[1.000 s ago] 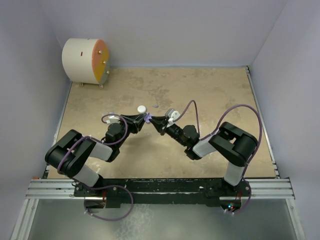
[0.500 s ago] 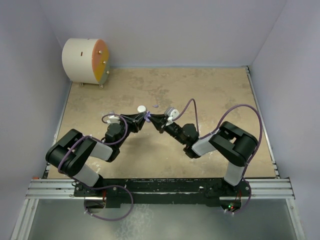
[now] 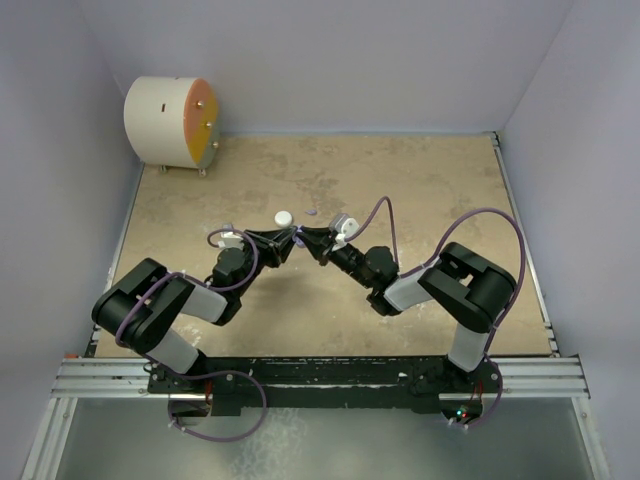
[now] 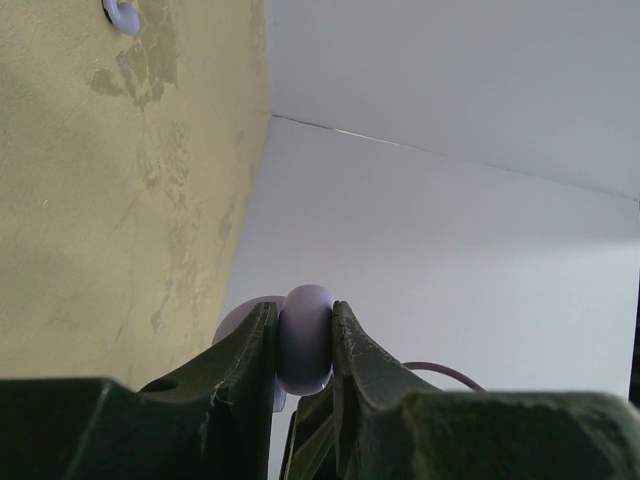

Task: Insert the wireless bluetooth earbuds into the charging case
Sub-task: Place the earbud in the charging case.

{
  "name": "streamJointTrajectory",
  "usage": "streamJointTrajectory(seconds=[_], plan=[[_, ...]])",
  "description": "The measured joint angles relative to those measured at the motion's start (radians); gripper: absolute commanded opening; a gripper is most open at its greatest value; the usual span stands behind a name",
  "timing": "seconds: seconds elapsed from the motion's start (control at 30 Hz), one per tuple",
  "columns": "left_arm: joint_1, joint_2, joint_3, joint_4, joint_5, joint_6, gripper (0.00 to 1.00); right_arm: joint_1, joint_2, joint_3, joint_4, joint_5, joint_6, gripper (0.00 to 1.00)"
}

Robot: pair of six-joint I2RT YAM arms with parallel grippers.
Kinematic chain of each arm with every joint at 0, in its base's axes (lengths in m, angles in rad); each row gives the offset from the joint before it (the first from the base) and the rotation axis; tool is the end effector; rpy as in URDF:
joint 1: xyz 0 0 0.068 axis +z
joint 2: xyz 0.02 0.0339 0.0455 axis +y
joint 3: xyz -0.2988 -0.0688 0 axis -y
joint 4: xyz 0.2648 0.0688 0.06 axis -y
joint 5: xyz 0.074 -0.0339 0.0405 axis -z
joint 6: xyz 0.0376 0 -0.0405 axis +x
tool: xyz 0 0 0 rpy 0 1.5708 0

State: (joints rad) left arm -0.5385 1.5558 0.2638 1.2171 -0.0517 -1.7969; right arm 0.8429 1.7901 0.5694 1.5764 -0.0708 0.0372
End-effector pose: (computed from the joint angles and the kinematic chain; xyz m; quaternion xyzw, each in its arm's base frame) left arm 0.2219 -0.1303 0.1659 -0.4455 0.5822 -0.6180 0.2841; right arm 0.2220 0.2532 0.2158 -0.2504 0.5134 0.3678 0.7338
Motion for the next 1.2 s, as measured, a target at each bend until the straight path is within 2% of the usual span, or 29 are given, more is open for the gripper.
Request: streamJointTrajectory(seconds=[1.2], plan=[[-0.001, -0.012, 0.010, -0.001, 0.000, -0.020, 0.00, -0.006, 0.000, 0.000, 0.001, -0.012, 0.008, 0.00]])
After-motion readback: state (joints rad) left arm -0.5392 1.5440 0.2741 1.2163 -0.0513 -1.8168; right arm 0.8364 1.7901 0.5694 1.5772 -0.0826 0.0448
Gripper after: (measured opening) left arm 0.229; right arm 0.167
